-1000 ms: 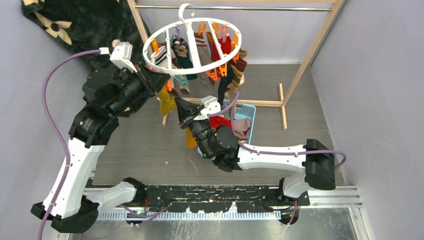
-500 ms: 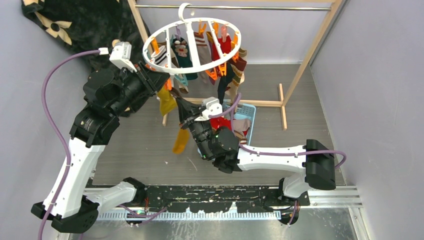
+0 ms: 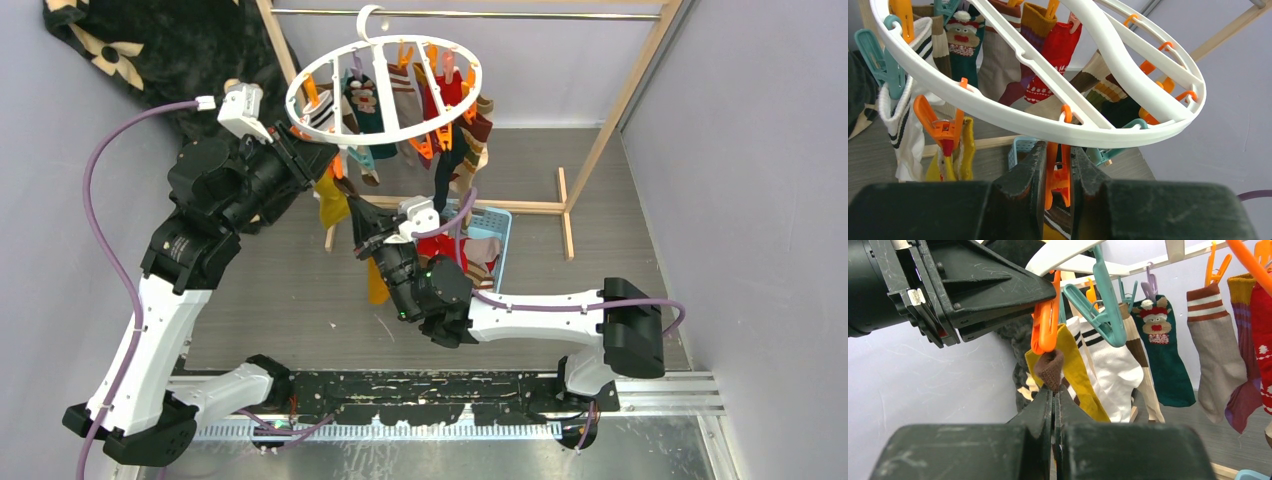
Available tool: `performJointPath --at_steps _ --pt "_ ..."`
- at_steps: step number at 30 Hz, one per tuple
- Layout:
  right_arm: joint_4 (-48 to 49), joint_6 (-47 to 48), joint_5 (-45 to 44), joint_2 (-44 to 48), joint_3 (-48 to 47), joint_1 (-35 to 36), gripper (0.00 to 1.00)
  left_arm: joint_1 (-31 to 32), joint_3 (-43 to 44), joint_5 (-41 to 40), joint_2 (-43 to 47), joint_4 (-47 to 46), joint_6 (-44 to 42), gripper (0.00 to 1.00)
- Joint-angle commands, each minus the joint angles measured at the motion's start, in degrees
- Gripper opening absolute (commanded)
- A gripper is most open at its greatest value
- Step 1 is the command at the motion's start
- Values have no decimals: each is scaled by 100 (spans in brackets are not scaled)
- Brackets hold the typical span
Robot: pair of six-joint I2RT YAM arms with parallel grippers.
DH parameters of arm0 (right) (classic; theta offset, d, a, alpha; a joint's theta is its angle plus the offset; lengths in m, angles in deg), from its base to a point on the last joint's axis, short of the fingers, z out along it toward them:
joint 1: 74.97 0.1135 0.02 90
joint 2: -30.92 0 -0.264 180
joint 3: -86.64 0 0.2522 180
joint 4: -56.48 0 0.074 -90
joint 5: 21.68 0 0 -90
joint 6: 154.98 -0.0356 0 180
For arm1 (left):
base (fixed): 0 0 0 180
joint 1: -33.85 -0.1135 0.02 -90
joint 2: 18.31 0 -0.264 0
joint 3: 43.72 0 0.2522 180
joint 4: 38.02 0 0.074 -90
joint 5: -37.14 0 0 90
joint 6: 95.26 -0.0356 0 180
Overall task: Clip the socks to the hanger
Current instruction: Clamp the sock onto the hanger.
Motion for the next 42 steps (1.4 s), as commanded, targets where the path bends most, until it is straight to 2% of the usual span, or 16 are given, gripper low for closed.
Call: performJointPath --at_steps 1,15,33,35,36,38,40,42 --pt "364 -36 41 50 -306 24 1 -5 -45 -71 81 87 64 9" --pt "437 13 85 69 -313 48 1 -7 -75 -77 95 79 54 9" --pt "463 247 237 -225 -781 36 1 -7 -76 -133 137 100 22 10" --pt "461 264 241 -232 -788 42 1 -7 -89 -169 159 98 21 23" --pt "457 277 247 -232 -786 42 1 -7 -93 -171 166 103 15 36" --pt "440 276 257 -241 -777 41 1 -7 -93 -250 184 120 11 52" --pt "430 272 275 -250 -783 41 1 -7 -93 -359 201 128 2 61" --pt "396 245 293 -266 -798 34 1 -7 -81 -384 221 135 -15 63"
